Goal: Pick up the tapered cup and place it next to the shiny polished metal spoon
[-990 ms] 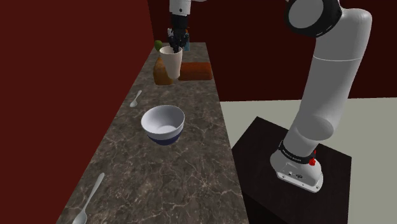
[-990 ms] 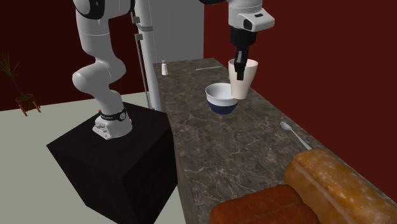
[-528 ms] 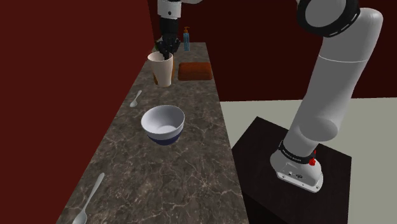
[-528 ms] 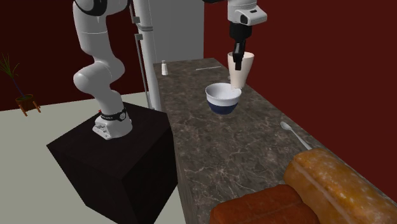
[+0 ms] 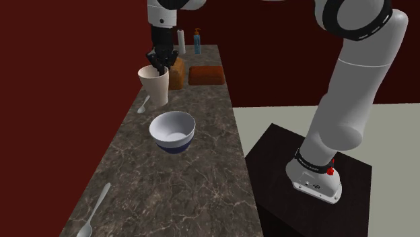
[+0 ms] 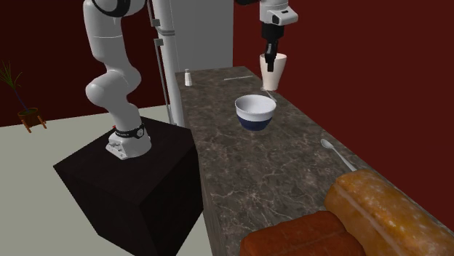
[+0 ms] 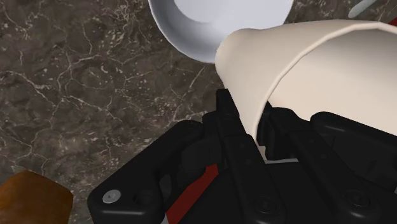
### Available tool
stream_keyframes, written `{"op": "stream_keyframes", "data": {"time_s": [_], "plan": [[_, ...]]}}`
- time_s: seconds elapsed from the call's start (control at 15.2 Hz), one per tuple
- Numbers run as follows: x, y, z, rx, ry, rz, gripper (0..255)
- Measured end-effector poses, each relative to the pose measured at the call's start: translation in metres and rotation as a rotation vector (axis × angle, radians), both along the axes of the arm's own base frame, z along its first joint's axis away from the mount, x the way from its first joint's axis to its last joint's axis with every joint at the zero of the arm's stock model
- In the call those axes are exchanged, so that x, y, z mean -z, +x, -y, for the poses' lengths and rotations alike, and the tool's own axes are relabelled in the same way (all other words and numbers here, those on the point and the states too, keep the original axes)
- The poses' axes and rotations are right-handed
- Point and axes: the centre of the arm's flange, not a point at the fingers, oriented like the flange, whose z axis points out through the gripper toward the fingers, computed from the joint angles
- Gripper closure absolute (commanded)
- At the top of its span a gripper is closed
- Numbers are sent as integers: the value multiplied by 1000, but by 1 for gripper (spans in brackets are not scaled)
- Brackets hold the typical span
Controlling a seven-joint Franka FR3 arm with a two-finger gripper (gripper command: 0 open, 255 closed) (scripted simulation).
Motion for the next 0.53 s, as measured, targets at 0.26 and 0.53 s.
{"op": "stream_keyframes", "data": {"time_s": [0.26, 0.53], "plan": [[-4, -16, -49, 0, 0, 0, 255], [-2, -27, -99, 1, 0, 0, 255]]}}
